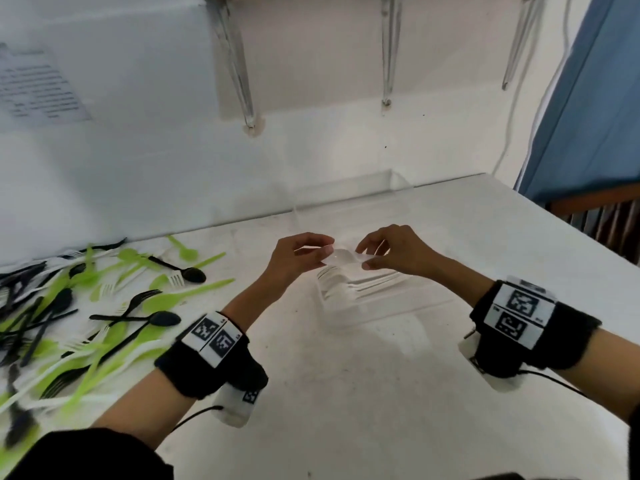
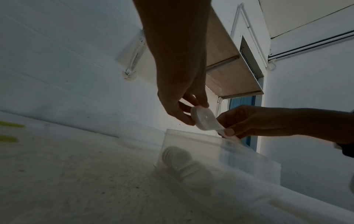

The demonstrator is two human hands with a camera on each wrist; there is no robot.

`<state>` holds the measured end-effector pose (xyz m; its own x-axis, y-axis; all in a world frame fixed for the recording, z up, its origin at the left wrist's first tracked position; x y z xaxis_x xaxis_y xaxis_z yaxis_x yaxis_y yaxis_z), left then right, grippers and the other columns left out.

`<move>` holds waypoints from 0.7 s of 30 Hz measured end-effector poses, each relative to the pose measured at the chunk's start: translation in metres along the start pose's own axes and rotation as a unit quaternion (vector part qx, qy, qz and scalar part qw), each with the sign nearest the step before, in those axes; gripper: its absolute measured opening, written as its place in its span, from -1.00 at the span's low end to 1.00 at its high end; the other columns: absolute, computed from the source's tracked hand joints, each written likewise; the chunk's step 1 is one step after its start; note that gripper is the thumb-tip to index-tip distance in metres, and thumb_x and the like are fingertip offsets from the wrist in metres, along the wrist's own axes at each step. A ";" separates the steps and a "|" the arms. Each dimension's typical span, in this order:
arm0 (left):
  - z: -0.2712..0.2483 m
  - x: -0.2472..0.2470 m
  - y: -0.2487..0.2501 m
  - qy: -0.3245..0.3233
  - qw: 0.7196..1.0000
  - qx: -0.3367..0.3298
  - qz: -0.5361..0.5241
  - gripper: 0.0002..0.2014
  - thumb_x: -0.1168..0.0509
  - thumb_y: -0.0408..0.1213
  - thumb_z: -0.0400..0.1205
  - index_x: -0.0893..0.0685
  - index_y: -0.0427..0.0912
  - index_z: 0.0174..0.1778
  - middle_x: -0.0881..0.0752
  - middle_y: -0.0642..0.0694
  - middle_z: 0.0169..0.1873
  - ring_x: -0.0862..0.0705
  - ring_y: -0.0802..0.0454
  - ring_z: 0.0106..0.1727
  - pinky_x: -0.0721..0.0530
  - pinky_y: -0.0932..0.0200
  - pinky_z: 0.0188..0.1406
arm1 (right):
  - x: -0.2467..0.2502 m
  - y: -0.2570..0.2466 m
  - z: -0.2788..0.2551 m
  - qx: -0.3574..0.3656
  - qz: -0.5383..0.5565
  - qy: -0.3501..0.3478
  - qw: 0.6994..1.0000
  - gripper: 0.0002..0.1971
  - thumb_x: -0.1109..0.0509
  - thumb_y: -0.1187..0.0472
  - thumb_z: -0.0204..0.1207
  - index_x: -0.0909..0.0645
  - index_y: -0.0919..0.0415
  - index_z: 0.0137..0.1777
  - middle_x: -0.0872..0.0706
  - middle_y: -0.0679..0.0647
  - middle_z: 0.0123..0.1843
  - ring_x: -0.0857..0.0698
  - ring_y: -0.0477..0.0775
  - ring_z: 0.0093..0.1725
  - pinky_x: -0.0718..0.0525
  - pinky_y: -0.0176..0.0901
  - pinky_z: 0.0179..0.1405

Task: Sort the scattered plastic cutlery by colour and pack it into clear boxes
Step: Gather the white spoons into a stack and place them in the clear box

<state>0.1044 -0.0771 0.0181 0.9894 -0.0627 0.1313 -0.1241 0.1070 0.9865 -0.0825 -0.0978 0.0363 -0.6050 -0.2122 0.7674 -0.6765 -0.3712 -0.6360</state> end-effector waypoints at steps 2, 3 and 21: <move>0.004 -0.009 -0.001 -0.006 1.000 0.001 0.016 -0.85 -0.45 -0.39 0.49 -0.75 -0.16 -0.04 -0.78 -0.04 -0.12 -0.77 0.12 -0.11 -0.70 0.31 -0.09 | 0.005 0.011 0.003 0.005 -0.010 -0.017 1.000 -0.73 -0.60 0.27 0.30 -0.74 0.19 0.01 -0.68 -0.02 -0.20 -0.64 -0.09 -0.25 -0.55 -0.42 -0.19; 0.006 -0.013 -0.002 -0.010 1.000 0.004 0.027 -0.84 -0.46 -0.39 0.49 -0.75 -0.14 -0.03 -0.79 -0.02 -0.13 -0.77 0.13 -0.12 -0.70 0.32 -0.09 | 0.007 0.016 0.005 0.006 -0.014 -0.026 1.000 -0.73 -0.60 0.27 0.30 -0.74 0.20 0.02 -0.68 -0.03 -0.19 -0.65 -0.06 -0.21 -0.58 -0.33 -0.13; 0.030 -0.051 -0.021 -0.247 0.786 -0.082 0.561 -0.33 -0.42 0.09 0.47 -0.44 -0.01 0.49 -0.46 0.05 0.45 -0.39 0.13 0.43 -0.44 0.23 0.27 | 0.018 0.083 0.023 0.033 0.022 -0.148 0.988 -0.70 -0.67 0.37 0.15 -0.73 0.04 -0.20 -0.75 0.01 -0.20 -0.68 -0.19 -0.19 -0.62 -0.42 -0.18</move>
<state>0.0544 -0.1062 -0.0062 0.1084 -0.2107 0.9715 -0.8458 0.4939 0.2015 -0.1395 -0.1534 -0.0005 -0.4779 -0.4813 0.7349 -0.6172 -0.4113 -0.6707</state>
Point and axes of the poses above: each hand's wrist, its own z-axis towards the middle knuckle, its own x-axis out of the back of the hand, y = z × x, the point moved 4 cm from there along z, towards the middle knuckle
